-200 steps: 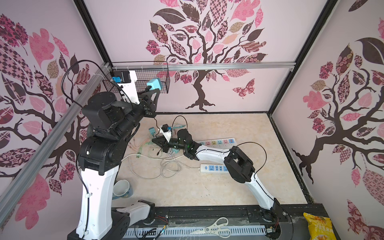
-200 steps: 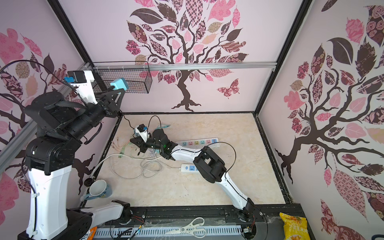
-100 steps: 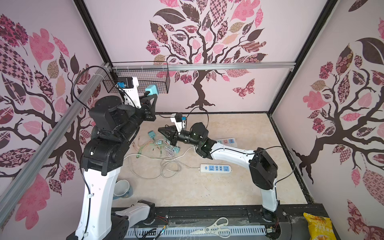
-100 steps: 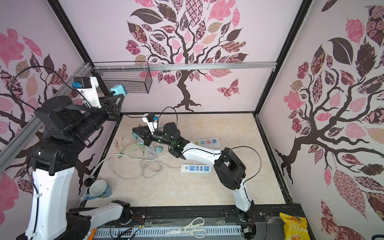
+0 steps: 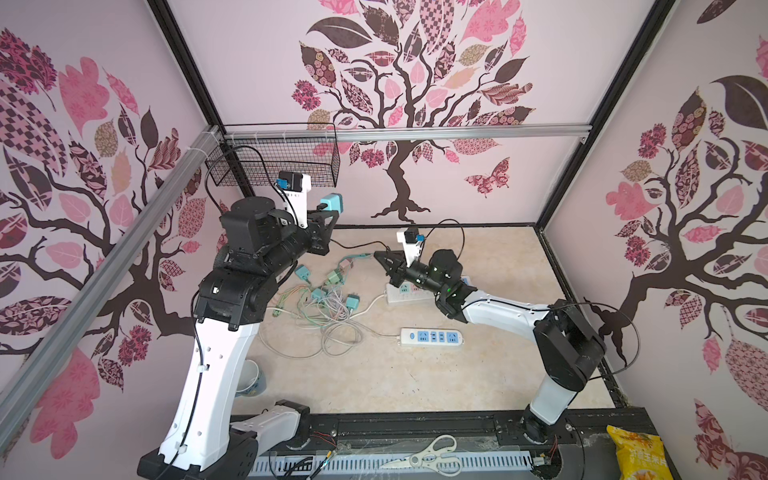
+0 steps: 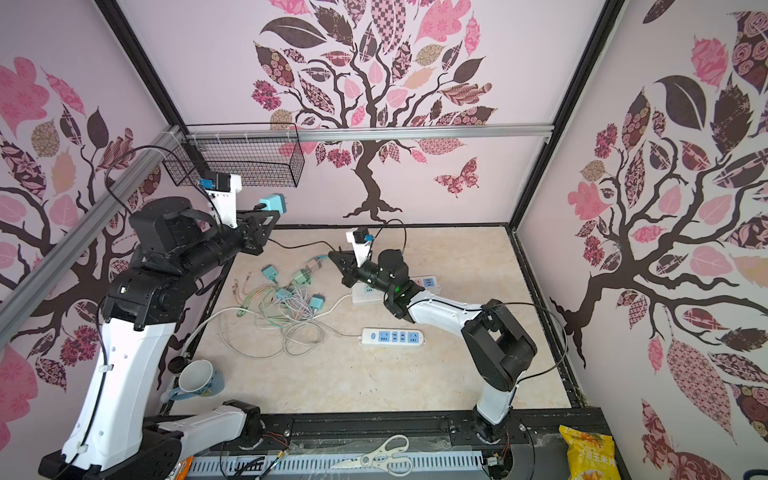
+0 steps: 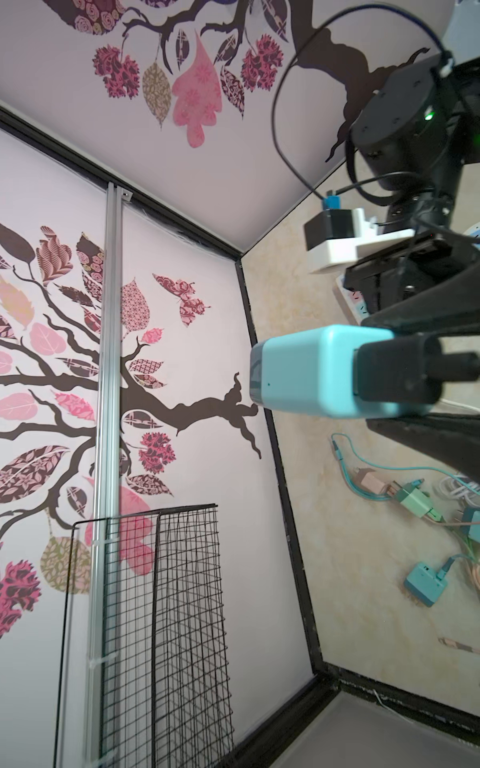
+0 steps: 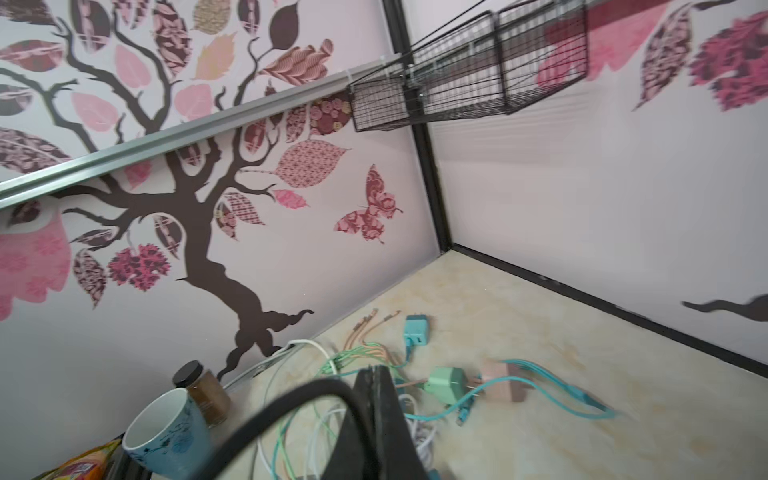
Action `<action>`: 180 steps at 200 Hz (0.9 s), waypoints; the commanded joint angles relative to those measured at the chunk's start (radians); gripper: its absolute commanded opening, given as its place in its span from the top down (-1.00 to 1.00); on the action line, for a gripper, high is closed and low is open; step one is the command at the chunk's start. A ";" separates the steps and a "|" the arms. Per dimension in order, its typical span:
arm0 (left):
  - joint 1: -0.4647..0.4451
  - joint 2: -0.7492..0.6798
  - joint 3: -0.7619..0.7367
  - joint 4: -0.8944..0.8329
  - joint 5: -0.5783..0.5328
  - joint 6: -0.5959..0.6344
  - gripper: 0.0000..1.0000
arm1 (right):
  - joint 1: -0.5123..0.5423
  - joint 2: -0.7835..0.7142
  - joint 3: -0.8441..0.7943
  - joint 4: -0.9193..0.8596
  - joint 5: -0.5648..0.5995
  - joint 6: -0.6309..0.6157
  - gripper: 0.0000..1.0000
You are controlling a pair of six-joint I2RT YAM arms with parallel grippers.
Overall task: Insert the plug
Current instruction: 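Carry the teal charger with the left gripper over the long coloured-socket strip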
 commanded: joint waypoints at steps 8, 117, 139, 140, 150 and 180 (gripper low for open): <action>0.002 -0.005 -0.043 0.059 0.069 0.025 1.00 | 0.011 -0.058 -0.007 -0.003 -0.024 0.001 1.00; -0.185 0.040 -0.139 0.209 0.253 0.115 1.00 | -0.278 -0.084 -0.029 -0.239 -0.101 -0.003 0.94; -0.188 0.082 -0.203 0.317 0.281 0.121 1.00 | -0.370 -0.003 0.002 -0.289 -0.173 -0.037 0.92; -0.188 0.085 -0.205 0.321 0.279 0.121 1.00 | -0.373 0.001 0.004 -0.293 -0.175 -0.039 0.92; -0.190 0.117 -0.217 0.365 0.248 0.120 1.00 | -0.402 0.043 0.025 -0.320 -0.183 -0.060 0.92; -0.193 0.249 -0.220 0.468 0.138 0.119 1.00 | -0.451 0.163 0.120 -0.408 -0.209 -0.120 0.92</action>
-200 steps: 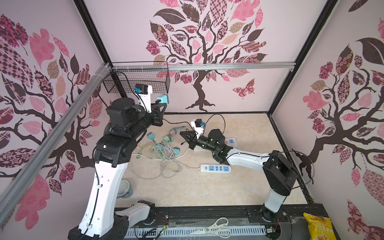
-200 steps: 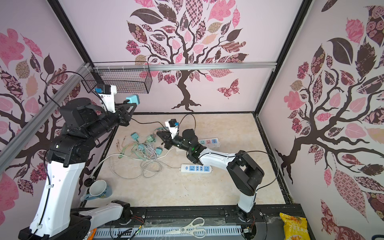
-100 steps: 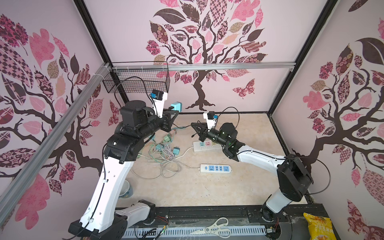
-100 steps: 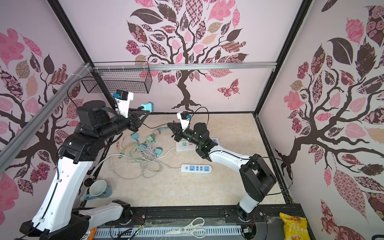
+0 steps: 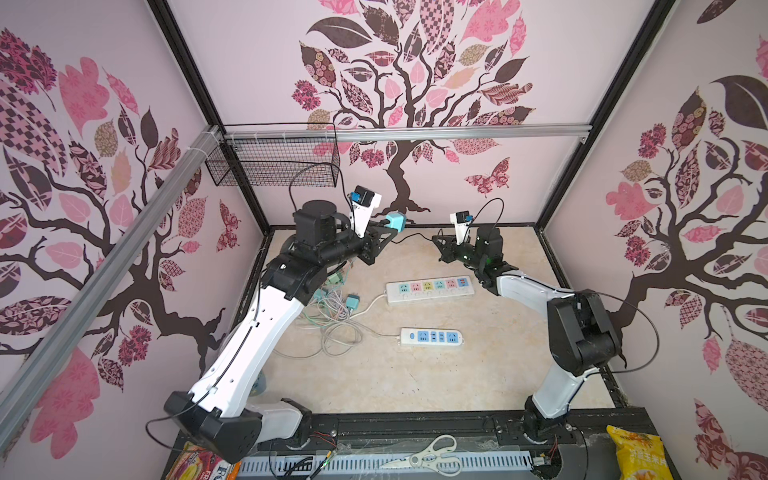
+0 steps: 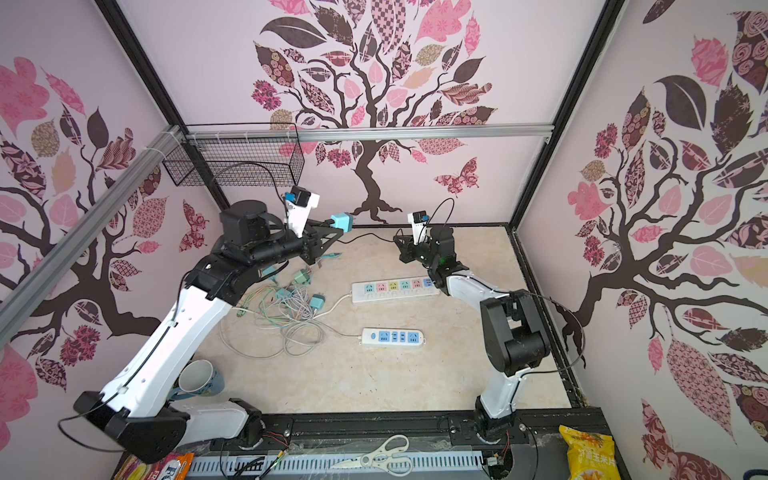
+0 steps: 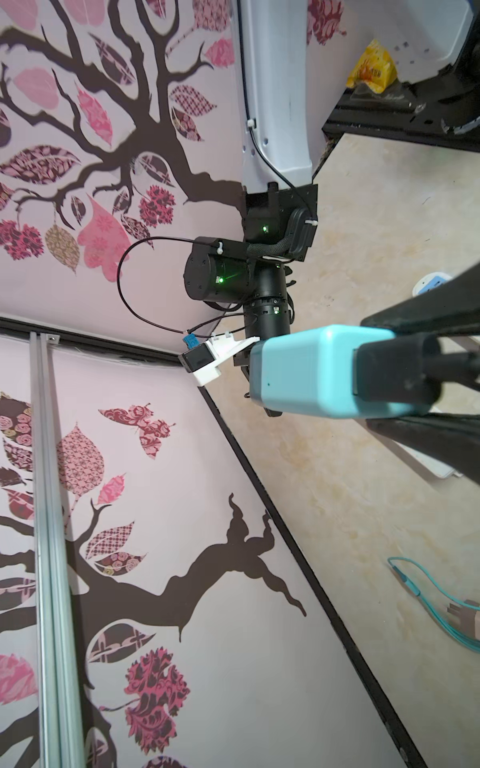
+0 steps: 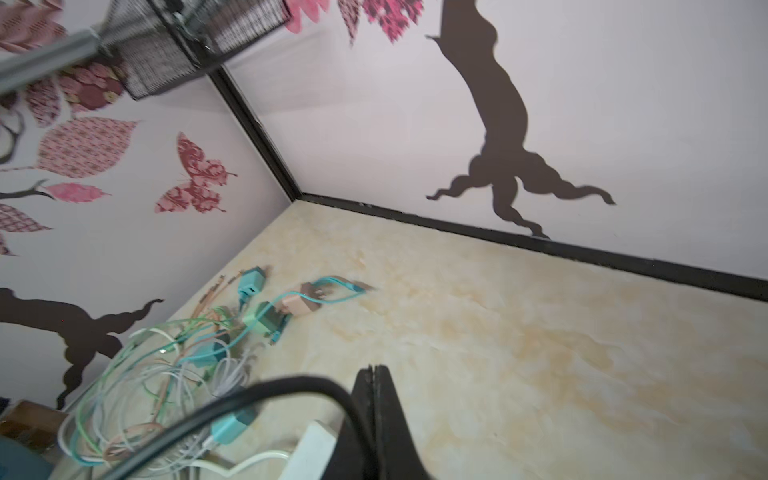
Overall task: Insert the plug
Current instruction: 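Carry the teal charger with the left gripper over the long coloured-socket strip, then lower the teal charger toward the teal socket while right gripper steadies the strip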
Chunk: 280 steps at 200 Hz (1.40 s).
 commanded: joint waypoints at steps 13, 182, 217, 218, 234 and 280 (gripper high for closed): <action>-0.005 0.149 -0.014 0.181 -0.116 0.006 1.00 | -0.029 0.144 0.135 -0.117 -0.068 -0.066 0.92; 0.098 0.573 0.280 0.073 -0.078 0.310 1.00 | -0.051 0.056 0.064 -0.515 0.259 -0.088 -0.99; 0.115 0.582 0.268 -0.104 0.096 0.546 1.00 | -0.051 -0.048 -0.041 -0.429 0.218 0.012 -0.99; 0.115 0.582 0.269 -0.110 0.100 0.552 1.00 | -0.051 -0.050 -0.043 -0.428 0.217 0.013 -0.99; 0.115 0.586 0.267 -0.188 0.153 0.647 1.00 | -0.051 -0.058 -0.070 -0.408 0.207 0.019 -0.99; 0.106 0.615 0.311 -0.403 0.207 0.906 1.00 | -0.051 0.082 0.095 -0.565 0.196 -0.040 -0.99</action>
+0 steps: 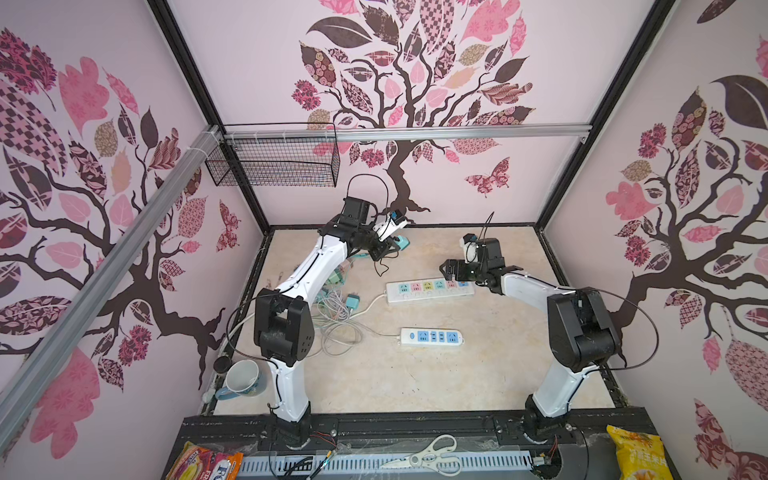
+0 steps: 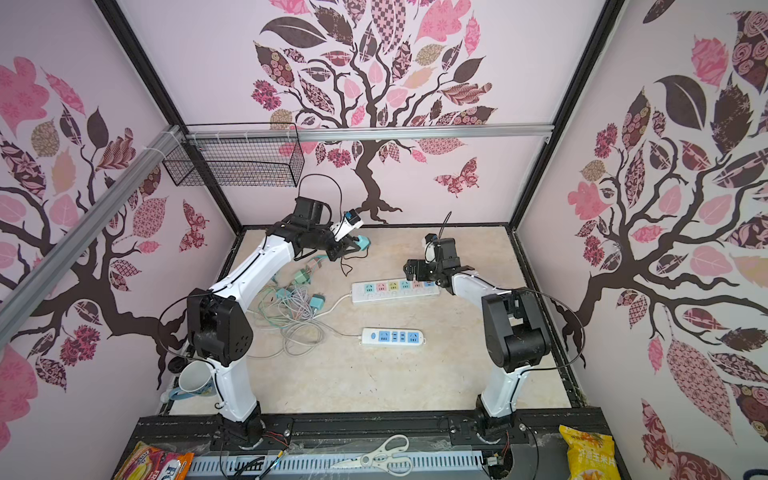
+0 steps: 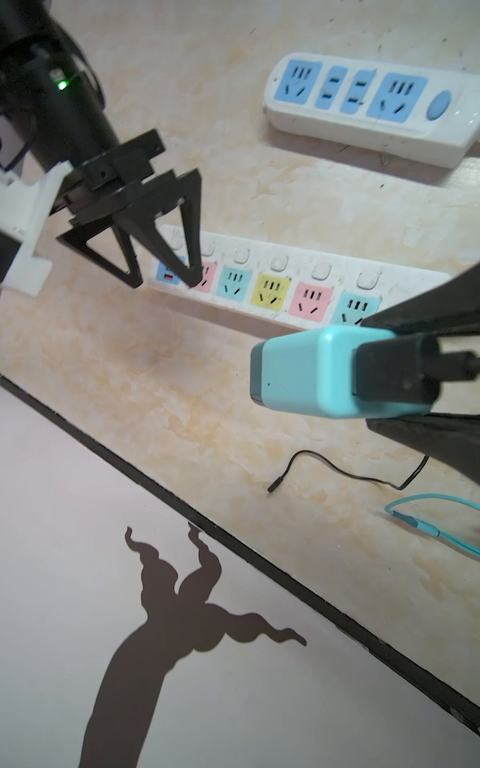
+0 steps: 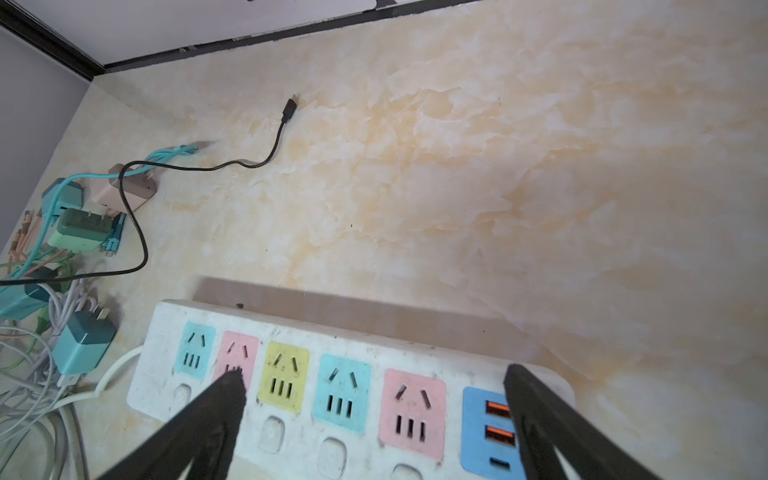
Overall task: Insert the plug
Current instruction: 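Lower the teal charger toward the teal socket while right gripper steadies the strip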
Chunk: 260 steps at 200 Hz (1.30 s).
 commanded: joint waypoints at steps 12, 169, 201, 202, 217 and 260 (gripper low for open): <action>-0.011 0.059 0.087 -0.251 0.054 0.291 1.00 | -0.002 0.129 0.146 -0.096 -0.022 -0.020 -0.99; -0.066 0.171 0.205 -0.616 -0.013 0.493 1.00 | 0.067 0.284 0.264 -0.373 -0.197 -0.311 -0.91; -0.085 0.155 0.171 -0.623 -0.025 0.502 1.00 | 0.091 0.250 0.223 -0.363 -0.284 -0.380 -0.89; -0.085 0.154 0.170 -0.623 -0.026 0.502 1.00 | 0.092 0.249 0.222 -0.363 -0.285 -0.381 -0.89; -0.090 0.151 0.161 -0.625 -0.027 0.503 1.00 | 0.096 0.240 0.213 -0.356 -0.318 -0.406 -0.88; -0.100 0.157 0.146 -0.639 -0.034 0.510 1.00 | 0.099 0.224 0.191 -0.361 -0.392 -0.470 -0.86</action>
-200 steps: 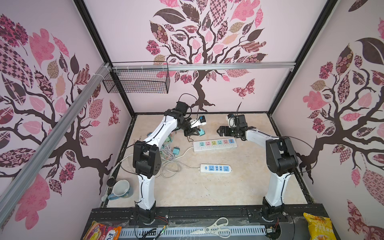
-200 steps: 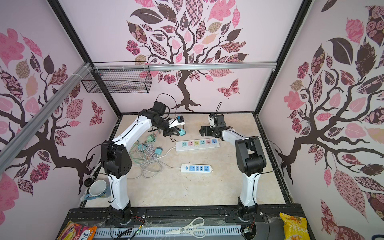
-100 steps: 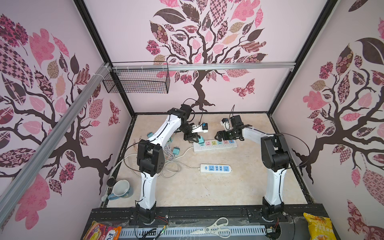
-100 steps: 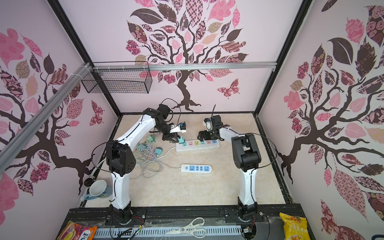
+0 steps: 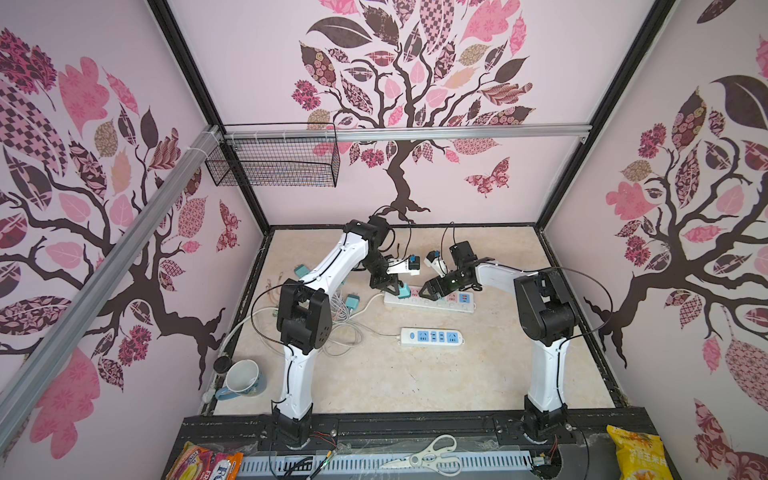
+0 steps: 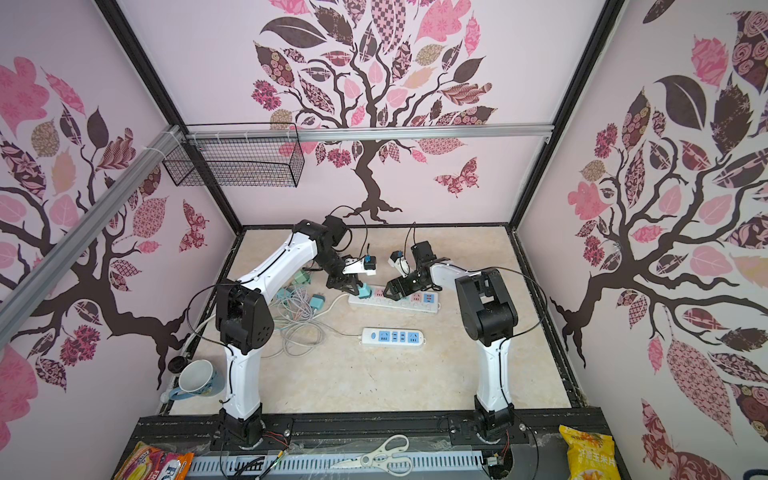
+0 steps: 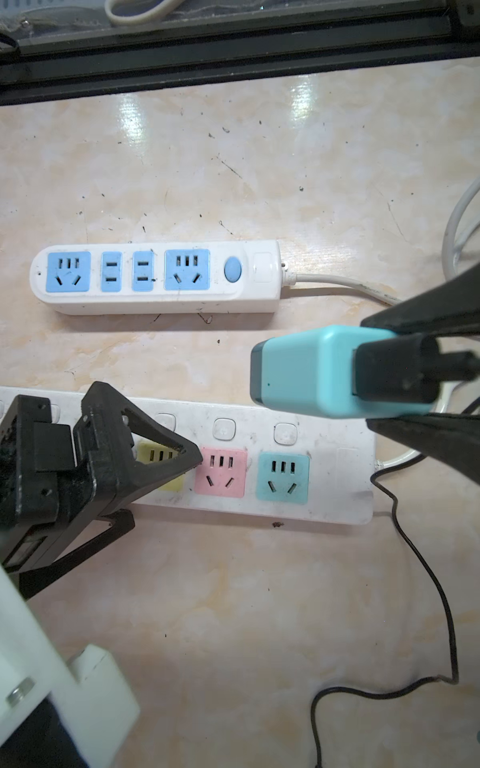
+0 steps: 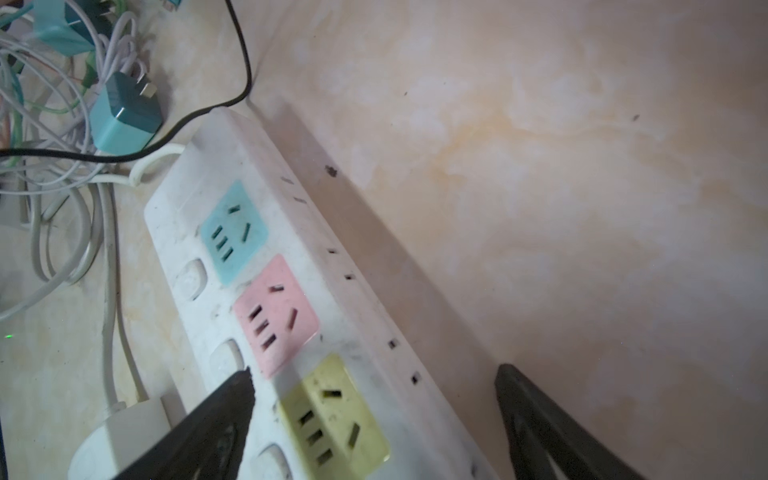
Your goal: Insert the plug
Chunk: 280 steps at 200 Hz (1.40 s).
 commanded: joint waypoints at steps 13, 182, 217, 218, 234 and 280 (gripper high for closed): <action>-0.007 -0.014 -0.032 -0.018 -0.001 0.017 1.00 | 0.008 -0.043 -0.021 -0.070 -0.113 -0.083 -0.85; 0.067 -0.087 -0.125 -0.013 0.014 0.026 1.00 | 0.145 0.158 0.262 -0.285 -0.359 -0.310 -0.78; 0.030 -0.083 -0.146 0.000 -0.031 0.014 1.00 | 0.132 -0.050 0.095 -0.158 -0.313 -0.313 -0.86; 0.030 -0.083 -0.146 0.001 -0.030 0.013 1.00 | 0.131 -0.057 0.089 -0.151 -0.306 -0.309 -0.86; 0.007 -0.081 -0.155 0.018 -0.049 0.006 1.00 | 0.104 -0.174 -0.052 0.018 -0.190 -0.205 -0.92; -0.046 -0.047 -0.151 0.043 -0.169 -0.013 1.00 | 0.031 -0.498 -0.425 0.470 0.399 0.172 -0.99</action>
